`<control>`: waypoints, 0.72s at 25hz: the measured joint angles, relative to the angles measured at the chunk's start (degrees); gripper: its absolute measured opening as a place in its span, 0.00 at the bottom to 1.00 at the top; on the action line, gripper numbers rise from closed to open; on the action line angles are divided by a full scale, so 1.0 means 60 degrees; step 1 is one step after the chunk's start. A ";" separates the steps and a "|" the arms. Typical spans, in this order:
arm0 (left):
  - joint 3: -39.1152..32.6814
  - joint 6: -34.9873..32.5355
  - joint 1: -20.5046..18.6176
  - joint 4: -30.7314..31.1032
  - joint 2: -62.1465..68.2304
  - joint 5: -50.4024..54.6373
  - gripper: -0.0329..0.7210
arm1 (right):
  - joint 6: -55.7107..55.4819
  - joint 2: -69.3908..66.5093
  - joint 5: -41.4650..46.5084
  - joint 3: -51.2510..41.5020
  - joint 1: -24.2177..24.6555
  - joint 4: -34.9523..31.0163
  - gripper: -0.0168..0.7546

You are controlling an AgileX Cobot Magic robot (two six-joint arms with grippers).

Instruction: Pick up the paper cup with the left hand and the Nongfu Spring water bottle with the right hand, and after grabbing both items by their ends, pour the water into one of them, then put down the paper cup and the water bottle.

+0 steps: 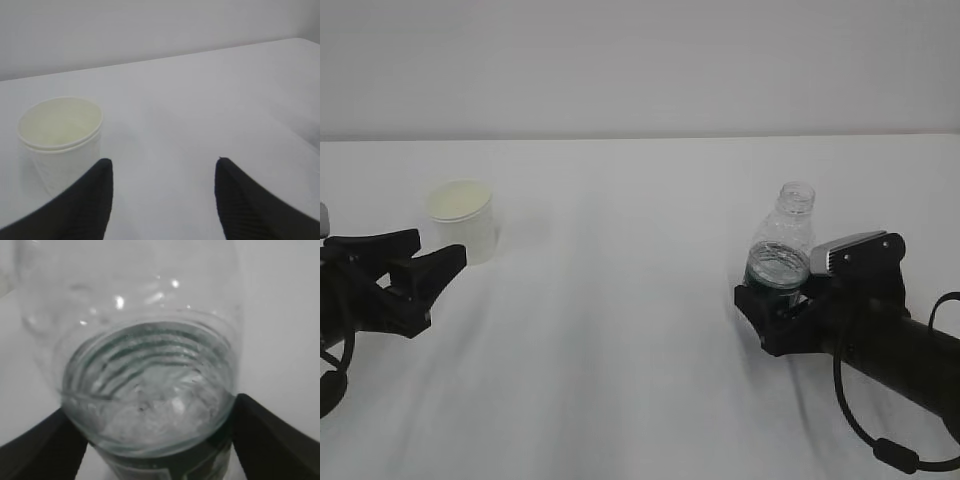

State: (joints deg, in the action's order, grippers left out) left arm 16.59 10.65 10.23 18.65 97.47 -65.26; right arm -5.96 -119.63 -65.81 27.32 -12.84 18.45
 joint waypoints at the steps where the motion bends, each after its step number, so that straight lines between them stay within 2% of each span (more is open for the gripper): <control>1: 0.0000 0.0000 0.0000 0.0000 0.0000 0.0000 0.65 | -0.0045 -0.0069 0.0000 0.0062 0.0000 0.0043 0.88; 18: 0.0000 -0.0042 0.0000 0.0015 0.0000 -0.0019 0.65 | -0.0106 -0.0177 0.0000 0.0553 0.0000 0.0008 0.88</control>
State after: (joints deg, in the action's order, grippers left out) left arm 16.59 10.40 10.23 18.74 97.47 -65.37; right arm -6.59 -120.69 -65.81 30.64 -12.84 18.49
